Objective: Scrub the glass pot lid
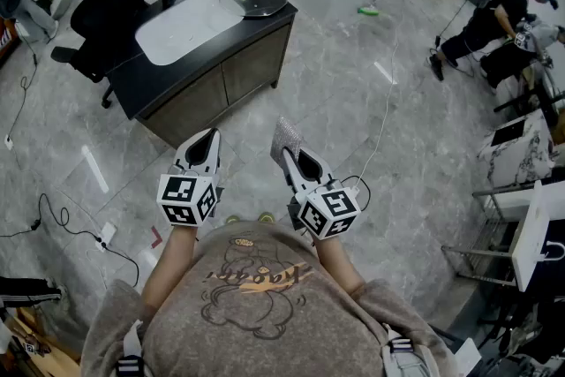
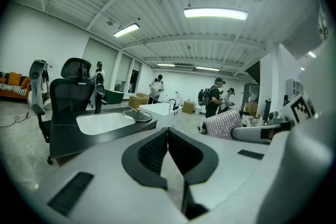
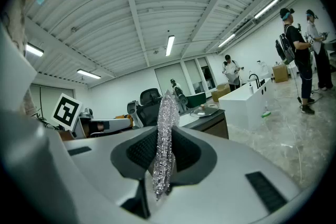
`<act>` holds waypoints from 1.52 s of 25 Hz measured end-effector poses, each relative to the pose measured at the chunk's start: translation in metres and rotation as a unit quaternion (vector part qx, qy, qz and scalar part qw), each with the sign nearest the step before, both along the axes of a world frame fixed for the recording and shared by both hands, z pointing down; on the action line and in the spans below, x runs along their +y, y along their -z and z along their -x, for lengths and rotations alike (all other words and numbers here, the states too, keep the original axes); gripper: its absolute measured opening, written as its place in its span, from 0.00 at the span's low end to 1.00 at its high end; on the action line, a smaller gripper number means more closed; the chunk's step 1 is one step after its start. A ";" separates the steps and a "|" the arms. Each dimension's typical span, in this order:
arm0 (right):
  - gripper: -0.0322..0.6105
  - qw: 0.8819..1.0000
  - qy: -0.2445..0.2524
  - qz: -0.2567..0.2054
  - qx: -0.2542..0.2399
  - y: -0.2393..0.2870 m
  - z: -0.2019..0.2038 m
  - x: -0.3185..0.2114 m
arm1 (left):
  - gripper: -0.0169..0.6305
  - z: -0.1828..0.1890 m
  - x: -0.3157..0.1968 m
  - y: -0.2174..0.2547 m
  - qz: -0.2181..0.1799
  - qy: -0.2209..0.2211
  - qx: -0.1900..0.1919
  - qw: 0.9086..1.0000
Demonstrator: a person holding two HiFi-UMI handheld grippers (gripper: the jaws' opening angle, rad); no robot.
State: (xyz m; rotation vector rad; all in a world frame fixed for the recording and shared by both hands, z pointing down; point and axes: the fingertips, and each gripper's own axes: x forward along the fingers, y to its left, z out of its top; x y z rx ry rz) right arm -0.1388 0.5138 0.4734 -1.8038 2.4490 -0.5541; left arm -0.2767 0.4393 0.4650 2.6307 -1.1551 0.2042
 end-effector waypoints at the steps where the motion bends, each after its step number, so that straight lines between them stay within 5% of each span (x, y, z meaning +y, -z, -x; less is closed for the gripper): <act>1: 0.18 1.000 0.001 -0.002 -0.004 0.000 0.001 0.000 | 0.05 -0.001 0.000 0.000 0.001 -0.001 -0.001 1.000; 21: 0.18 1.000 0.017 0.008 -0.013 -0.019 -0.064 -0.014 | 0.05 -0.049 -0.027 -0.021 0.005 0.025 0.000 1.000; 38: 0.18 1.000 -0.008 0.008 -0.004 -0.019 -0.130 -0.214 | 0.05 -0.124 -0.237 -0.015 -0.004 -0.004 0.021 1.000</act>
